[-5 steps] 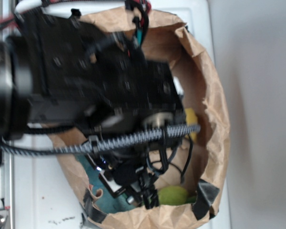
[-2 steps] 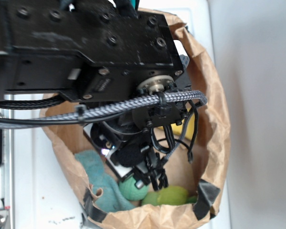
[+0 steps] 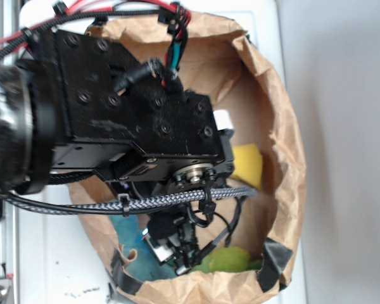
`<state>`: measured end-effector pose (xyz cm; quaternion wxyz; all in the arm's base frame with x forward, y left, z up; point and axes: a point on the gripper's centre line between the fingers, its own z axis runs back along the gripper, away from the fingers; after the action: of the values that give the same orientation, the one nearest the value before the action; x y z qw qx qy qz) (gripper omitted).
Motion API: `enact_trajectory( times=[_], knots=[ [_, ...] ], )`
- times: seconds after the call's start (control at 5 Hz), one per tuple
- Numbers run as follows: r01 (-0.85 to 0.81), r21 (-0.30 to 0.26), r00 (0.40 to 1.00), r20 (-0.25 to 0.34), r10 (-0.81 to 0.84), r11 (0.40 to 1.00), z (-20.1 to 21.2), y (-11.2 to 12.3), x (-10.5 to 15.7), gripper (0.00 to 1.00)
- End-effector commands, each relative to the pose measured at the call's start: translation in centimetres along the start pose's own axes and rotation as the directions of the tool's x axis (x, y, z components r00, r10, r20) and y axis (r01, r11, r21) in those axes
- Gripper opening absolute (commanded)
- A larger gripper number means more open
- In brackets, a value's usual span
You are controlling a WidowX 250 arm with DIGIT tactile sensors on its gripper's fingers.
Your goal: Grab the blue cloth.
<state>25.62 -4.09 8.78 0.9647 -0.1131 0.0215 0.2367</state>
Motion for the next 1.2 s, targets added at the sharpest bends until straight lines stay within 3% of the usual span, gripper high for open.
enact_trajectory(
  times=[0.0, 0.2, 0.4, 0.6, 0.8, 1.0],
  knots=[
    [0.136, 0.040, 0.990, 0.042, -0.138, 0.990, -3.2, 0.0, 0.1, 1.00],
    [0.206, -0.016, 0.977, -0.051, -0.207, 0.978, -5.1, -0.4, 0.3, 1.00],
    [0.255, 0.034, 0.966, -0.052, -0.253, 0.966, -7.4, -1.1, -0.1, 1.00],
    [0.259, 0.042, 0.965, -0.049, -0.257, 0.965, -7.7, -1.1, 0.0, 1.00],
    [0.237, 0.048, 0.971, -0.024, -0.237, 0.970, -7.5, -1.1, 0.2, 0.00],
    [0.236, 0.040, 0.972, -0.010, -0.236, 0.971, -7.1, -1.0, 0.1, 0.00]
  ],
)
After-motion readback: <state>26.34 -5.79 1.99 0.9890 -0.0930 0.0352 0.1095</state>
